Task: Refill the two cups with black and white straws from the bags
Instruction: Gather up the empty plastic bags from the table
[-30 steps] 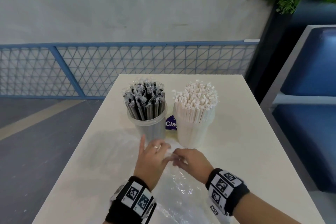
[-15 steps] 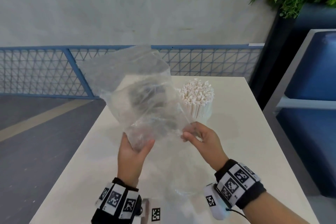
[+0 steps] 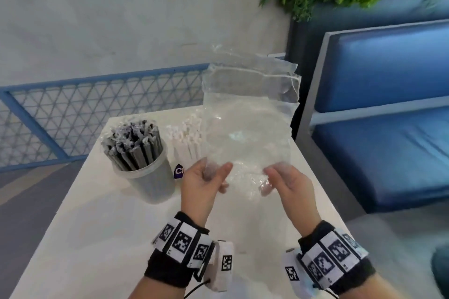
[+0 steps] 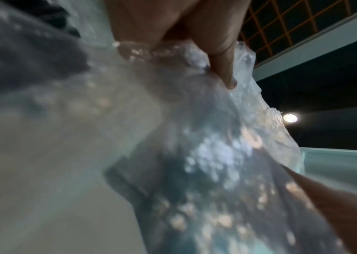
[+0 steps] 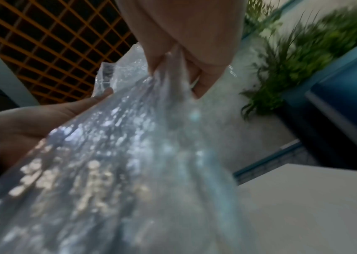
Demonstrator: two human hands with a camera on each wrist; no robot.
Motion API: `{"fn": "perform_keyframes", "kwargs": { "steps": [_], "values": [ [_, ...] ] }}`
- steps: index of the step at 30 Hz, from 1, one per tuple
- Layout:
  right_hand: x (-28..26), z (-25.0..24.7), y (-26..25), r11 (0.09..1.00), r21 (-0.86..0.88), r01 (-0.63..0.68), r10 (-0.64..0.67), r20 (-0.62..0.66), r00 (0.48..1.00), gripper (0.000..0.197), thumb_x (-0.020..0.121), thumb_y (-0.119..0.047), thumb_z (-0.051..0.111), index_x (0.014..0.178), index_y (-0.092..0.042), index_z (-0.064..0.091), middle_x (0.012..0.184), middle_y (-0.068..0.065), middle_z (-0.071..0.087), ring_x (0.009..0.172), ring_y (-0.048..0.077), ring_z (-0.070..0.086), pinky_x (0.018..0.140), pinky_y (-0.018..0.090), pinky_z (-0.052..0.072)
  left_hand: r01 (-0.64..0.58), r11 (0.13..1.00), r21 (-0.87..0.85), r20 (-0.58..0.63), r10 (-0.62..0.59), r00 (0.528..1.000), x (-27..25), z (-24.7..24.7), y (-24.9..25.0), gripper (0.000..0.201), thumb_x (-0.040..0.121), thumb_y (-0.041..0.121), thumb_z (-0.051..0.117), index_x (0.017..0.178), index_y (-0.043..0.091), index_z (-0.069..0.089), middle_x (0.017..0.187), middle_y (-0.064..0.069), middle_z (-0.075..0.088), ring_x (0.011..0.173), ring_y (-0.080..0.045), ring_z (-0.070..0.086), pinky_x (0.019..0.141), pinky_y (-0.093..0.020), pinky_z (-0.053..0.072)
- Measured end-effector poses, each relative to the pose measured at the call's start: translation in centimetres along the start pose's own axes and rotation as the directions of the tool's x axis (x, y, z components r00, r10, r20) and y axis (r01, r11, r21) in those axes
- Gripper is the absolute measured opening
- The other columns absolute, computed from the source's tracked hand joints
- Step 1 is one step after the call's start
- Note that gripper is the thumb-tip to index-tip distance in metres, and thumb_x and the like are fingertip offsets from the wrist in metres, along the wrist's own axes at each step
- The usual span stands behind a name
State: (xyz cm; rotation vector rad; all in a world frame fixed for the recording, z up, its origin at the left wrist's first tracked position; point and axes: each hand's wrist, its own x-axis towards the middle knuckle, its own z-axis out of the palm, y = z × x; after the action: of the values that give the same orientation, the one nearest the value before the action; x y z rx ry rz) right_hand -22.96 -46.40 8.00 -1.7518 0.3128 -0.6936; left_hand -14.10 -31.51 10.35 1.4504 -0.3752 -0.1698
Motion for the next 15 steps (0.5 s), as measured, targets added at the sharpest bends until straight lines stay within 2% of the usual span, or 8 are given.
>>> {"fn": "perform_keyframes", "kwargs": {
  "steps": [1, 3, 5, 8, 10, 12, 14, 15],
  "values": [
    [-0.2, -1.1, 0.3, 1.000, -0.024, -0.014, 0.012, -0.070, 0.997, 0.016, 0.093, -0.015, 0.053, 0.081, -0.015, 0.064, 0.050, -0.004, 0.064, 0.056, -0.002, 0.061, 0.066, 0.005, 0.041, 0.000, 1.000, 0.027, 0.125, -0.003, 0.992, 0.3, 0.7, 0.0, 0.016, 0.072, 0.009, 0.073, 0.082, 0.011, 0.060, 0.059, 0.003, 0.061, 0.050, -0.008, 0.058, 0.049, -0.020, 0.049],
    [-0.7, -3.2, 0.8, 0.998, -0.012, -0.061, 0.058, -0.182, 0.982, 0.018, 0.095, -0.016, 0.048, 0.084, -0.020, 0.062, 0.053, -0.005, 0.064, 0.057, 0.001, 0.062, 0.072, 0.016, 0.048, 0.002, 0.992, 0.129, 0.401, -0.054, 0.915, 0.8, 1.7, -0.2, 0.034, 0.080, 0.005, 0.069, 0.110, 0.015, 0.058, 0.077, 0.001, 0.064, 0.058, -0.011, 0.061, 0.051, -0.022, 0.049],
    [-1.6, -5.2, 1.1, 0.986, 0.077, -0.148, 0.159, -0.170, 0.972, 0.015, 0.095, -0.013, 0.047, 0.092, -0.021, 0.059, 0.062, -0.006, 0.065, 0.057, 0.006, 0.060, 0.064, 0.028, 0.051, -0.014, 0.986, 0.165, 0.556, -0.081, 0.827, 1.4, 2.6, -0.4, 0.038, 0.084, 0.005, 0.065, 0.117, 0.021, 0.058, 0.083, 0.002, 0.065, 0.055, -0.013, 0.058, 0.049, -0.022, 0.047],
    [-3.8, -8.1, 1.6, 0.969, 0.133, -0.207, 0.228, -0.169, 0.959, 0.033, 0.093, -0.003, 0.049, 0.113, -0.029, 0.057, 0.072, -0.016, 0.064, 0.056, 0.008, 0.049, 0.051, 0.020, 0.043, 0.061, 0.993, 0.097, 0.639, -0.110, 0.761, 2.4, 4.5, -1.1, 0.039, 0.087, -0.005, 0.056, 0.114, 0.022, 0.062, 0.086, 0.002, 0.066, 0.048, -0.014, 0.049, 0.045, -0.021, 0.042],
    [-5.3, -9.5, 1.6, 0.960, 0.173, -0.219, 0.258, -0.253, 0.932, 0.040, 0.091, 0.003, 0.049, 0.115, -0.027, 0.058, 0.082, -0.016, 0.067, 0.062, 0.009, 0.051, 0.056, 0.017, 0.042, 0.213, 0.975, 0.058, 0.666, -0.196, 0.720, 2.8, 6.3, -2.1, 0.040, 0.087, -0.013, 0.048, 0.110, 0.016, 0.064, 0.086, 0.001, 0.066, 0.042, -0.010, 0.045, 0.042, -0.018, 0.039],
    [-7.0, -10.5, 1.2, 0.939, 0.266, -0.219, 0.303, -0.335, 0.892, 0.036, 0.090, 0.009, 0.048, 0.104, -0.020, 0.065, 0.085, -0.009, 0.072, 0.071, 0.008, 0.061, 0.064, 0.017, 0.049, 0.377, 0.925, 0.052, 0.698, -0.303, 0.649, 2.3, 8.2, -2.9, 0.039, 0.086, -0.017, 0.044, 0.090, 0.013, 0.069, 0.078, 0.003, 0.067, 0.037, -0.007, 0.041, 0.039, -0.015, 0.035],
    [-8.7, -10.9, 1.0, 0.907, 0.378, -0.186, 0.342, -0.402, 0.849, 0.036, 0.082, 0.013, 0.051, 0.083, -0.015, 0.073, 0.073, -0.006, 0.074, 0.067, 0.005, 0.068, 0.060, 0.015, 0.053, 0.483, 0.872, 0.081, 0.718, -0.387, 0.578, 1.4, 10.0, -3.9, 0.043, 0.085, -0.019, 0.040, 0.065, 0.011, 0.064, 0.062, 0.003, 0.064, 0.036, -0.005, 0.042, 0.038, -0.014, 0.035],
    [-9.6, -10.9, 0.9, 0.881, 0.445, -0.161, 0.370, -0.436, 0.820, 0.028, 0.074, 0.006, 0.058, 0.069, -0.016, 0.075, 0.067, -0.005, 0.073, 0.062, 0.005, 0.067, 0.056, 0.015, 0.053, 0.509, 0.853, 0.115, 0.723, -0.424, 0.545, 0.9, 10.7, -4.4, 0.043, 0.085, -0.020, 0.039, 0.058, 0.008, 0.058, 0.061, 0.002, 0.063, 0.039, -0.005, 0.046, 0.038, -0.013, 0.038]
  ]
}}
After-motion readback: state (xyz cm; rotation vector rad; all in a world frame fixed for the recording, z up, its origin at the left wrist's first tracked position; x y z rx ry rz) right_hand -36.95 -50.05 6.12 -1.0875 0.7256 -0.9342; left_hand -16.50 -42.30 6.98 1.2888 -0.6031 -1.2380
